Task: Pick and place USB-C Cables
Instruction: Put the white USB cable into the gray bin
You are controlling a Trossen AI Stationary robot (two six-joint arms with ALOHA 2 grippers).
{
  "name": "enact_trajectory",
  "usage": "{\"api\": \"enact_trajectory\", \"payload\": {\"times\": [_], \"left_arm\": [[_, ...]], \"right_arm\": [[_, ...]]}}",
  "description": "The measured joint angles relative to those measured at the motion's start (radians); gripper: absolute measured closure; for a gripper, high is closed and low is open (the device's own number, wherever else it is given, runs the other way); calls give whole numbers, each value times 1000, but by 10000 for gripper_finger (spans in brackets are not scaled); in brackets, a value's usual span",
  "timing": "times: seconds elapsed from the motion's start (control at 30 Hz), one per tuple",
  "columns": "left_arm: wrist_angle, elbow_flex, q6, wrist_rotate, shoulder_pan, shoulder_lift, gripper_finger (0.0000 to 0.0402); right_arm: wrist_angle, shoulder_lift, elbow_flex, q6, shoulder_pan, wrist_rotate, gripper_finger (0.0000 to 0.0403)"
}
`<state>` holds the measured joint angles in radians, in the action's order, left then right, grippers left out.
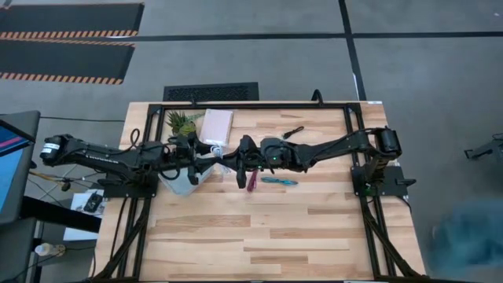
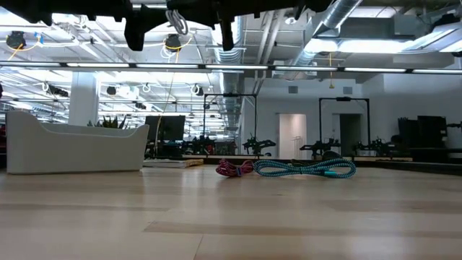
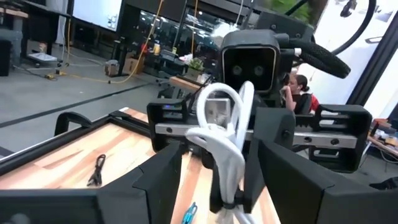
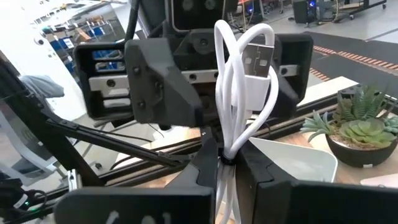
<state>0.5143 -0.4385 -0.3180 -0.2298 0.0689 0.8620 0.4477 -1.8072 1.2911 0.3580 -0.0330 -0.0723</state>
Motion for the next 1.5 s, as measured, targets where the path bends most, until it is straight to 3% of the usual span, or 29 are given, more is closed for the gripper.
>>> {"api": "enact_trajectory", "payload": {"times": [0.6, 0.77, 1.13, 1.33, 1.5], "left_arm": [[0, 0, 52, 12, -36, 7, 392], [-14, 0, 49, 9, -36, 8, 393], [-67, -14, 62, -21, -37, -10, 399], [-323, -127, 70, -29, -37, -67, 400], [-629, -245, 29, -101, -22, -113, 401]], "right_arm": [[-3, 0, 0, 17, 3, -10, 361], [-29, 0, 0, 30, 1, -61, 337], [-60, 2, 0, 5, 3, -65, 220], [-90, 23, -1, -2, 9, -65, 188], [-176, 117, 0, -33, 16, -64, 184]]}}
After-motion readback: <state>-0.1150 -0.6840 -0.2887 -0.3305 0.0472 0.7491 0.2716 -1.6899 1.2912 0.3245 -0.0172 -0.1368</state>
